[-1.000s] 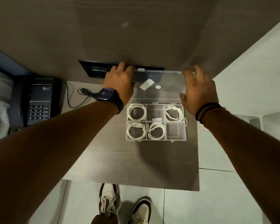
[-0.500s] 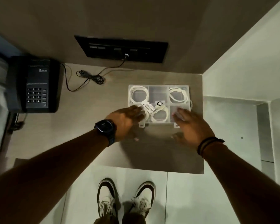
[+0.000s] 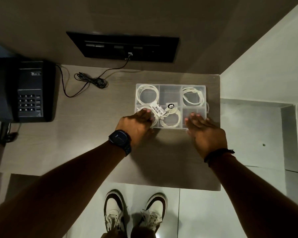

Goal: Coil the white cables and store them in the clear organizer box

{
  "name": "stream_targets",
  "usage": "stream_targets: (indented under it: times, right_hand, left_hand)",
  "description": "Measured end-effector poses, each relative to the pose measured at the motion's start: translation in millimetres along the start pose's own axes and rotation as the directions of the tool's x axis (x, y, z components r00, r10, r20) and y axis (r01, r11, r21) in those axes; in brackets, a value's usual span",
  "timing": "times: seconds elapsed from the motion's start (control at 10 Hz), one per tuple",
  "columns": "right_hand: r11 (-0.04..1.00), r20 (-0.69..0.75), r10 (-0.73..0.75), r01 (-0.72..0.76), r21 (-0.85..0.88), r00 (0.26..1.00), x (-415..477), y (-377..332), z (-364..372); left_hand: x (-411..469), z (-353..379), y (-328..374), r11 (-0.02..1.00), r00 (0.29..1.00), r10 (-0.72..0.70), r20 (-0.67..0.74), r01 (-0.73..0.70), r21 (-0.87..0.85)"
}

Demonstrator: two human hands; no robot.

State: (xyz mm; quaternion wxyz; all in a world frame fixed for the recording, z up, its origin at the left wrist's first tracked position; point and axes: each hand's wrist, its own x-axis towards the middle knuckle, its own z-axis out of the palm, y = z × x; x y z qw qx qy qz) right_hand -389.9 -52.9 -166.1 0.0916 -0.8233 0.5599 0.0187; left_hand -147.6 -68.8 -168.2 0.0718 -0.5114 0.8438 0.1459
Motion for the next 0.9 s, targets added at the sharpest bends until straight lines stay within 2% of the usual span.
stream_targets:
  times: [0.1, 0.2, 0.3, 0.4, 0.5, 0.6, 0.7, 0.8, 0.9]
  right_hand:
    - [0.998, -0.045, -0.002, -0.001, -0.065, 0.999, 12.3, 7.6, 4.3]
    - [0.997, -0.070, 0.013, -0.018, -0.070, 0.997, 26.3, 15.7, 5.9]
    - [0.998, -0.118, 0.029, -0.035, -0.047, 0.993, 37.9, 18.0, 8.5]
    - [0.996, -0.059, 0.087, -0.089, -0.026, 0.994, 42.3, 17.2, 10.1]
    - [0.989, 0.092, 0.151, -0.151, -0.009, 0.984, 43.5, 18.8, 7.0]
    - [0.986, 0.171, 0.165, -0.163, -0.027, 0.971, 43.4, 11.8, -9.1]
    - [0.984, 0.172, 0.162, -0.147, -0.095, 0.972, 33.3, -3.3, -43.9]
    - [0.978, -0.005, 0.207, -0.207, 0.021, 0.978, 32.6, -20.5, -98.7]
    - [0.865, -0.175, 0.373, -0.273, 0.421, 0.911, 36.0, -45.6, -184.9]
  left_hand:
    - [21.8, -2.6, -6.1, 0.996, 0.999, 0.002, 0.051, -0.006, 0.090]
    - [37.6, -5.0, -15.8, 0.991, 0.999, 0.029, 0.037, -0.034, 0.133]
    - [44.6, -6.7, -19.1, 0.998, 0.998, 0.017, -0.056, -0.014, 0.057]
    - [47.7, -5.9, -16.9, 0.999, 0.997, -0.015, -0.079, 0.018, 0.037]
    - [47.4, -14.9, -13.9, 0.999, 0.997, -0.042, -0.066, 0.042, 0.001]
    - [46.6, -29.9, -10.9, 0.998, 0.996, -0.062, 0.069, 0.060, 0.032]
    - [24.4, -56.7, -10.0, 0.992, 0.989, -0.126, 0.084, 0.125, 0.013]
    - [-2.6, -107.8, -13.8, 0.993, 0.986, -0.112, -0.126, 0.106, -0.049]
    - [-26.3, -191.0, -14.8, 0.996, 0.952, -0.086, -0.294, 0.070, -0.064]
